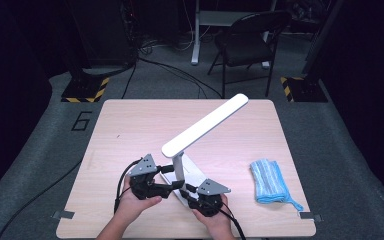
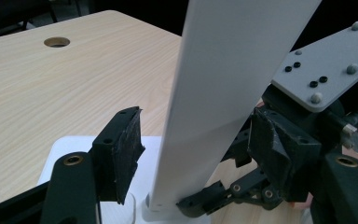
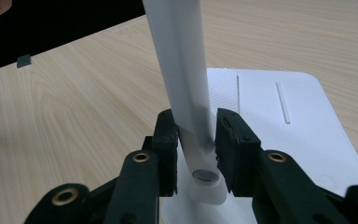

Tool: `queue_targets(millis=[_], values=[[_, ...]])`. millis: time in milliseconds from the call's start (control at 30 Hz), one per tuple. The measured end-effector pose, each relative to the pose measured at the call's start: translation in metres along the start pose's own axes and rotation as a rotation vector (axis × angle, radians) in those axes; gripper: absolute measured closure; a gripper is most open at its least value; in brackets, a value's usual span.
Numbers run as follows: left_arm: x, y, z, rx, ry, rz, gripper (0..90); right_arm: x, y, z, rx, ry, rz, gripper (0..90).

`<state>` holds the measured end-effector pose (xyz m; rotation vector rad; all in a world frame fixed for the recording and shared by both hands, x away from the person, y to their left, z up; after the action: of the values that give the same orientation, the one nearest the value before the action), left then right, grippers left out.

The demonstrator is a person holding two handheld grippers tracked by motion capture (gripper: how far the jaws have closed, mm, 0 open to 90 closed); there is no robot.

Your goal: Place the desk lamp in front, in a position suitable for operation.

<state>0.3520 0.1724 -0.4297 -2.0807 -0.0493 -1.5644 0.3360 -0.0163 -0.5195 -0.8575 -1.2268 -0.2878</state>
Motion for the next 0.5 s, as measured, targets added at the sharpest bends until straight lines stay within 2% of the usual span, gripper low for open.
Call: queue_targets(millis=[67,100,167,233,267,400,500], values=[[0.001,0.002,-0.002,0.022,0.001,0.002,35.0,0.000,0.001,0.001,0.010,0.011,0.005,68.6],[0.001,0.002,-0.002,0.048,0.007,0.000,36.7,-0.001,0.002,-0.001,0.015,-0.013,0.010,67.9],[0.002,0.002,-0.001,0.048,-0.004,0.000,38.3,-0.001,0.001,0.000,0.022,-0.008,0.014,62.7],[0.001,0.001,-0.001,0.062,0.006,-0.001,38.8,-0.001,-0.001,0.001,0.035,0.000,0.037,56.6],[0.001,0.000,0.000,0.071,0.007,-0.007,39.6,-0.002,-0.003,-0.001,0.030,-0.026,0.033,54.2],[-0.002,-0.009,0.009,0.087,-0.017,-0.019,40.5,-0.001,-0.014,-0.005,0.006,-0.040,0.019,50.8],[-0.002,-0.013,0.013,0.095,-0.026,-0.015,41.1,0.000,-0.019,-0.014,-0.061,-0.027,0.012,48.3]])
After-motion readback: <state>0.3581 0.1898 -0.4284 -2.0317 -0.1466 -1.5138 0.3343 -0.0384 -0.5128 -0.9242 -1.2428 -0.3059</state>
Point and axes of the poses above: each handheld gripper's, and its own axes: y roughly forward along the jaws, x roughly out of its top, z roughly to its left, the point moved 2 cm from there along y, roughly forward along the jaws, and after that the axes turned 5 degrees about -x, right-handed, at the moved point
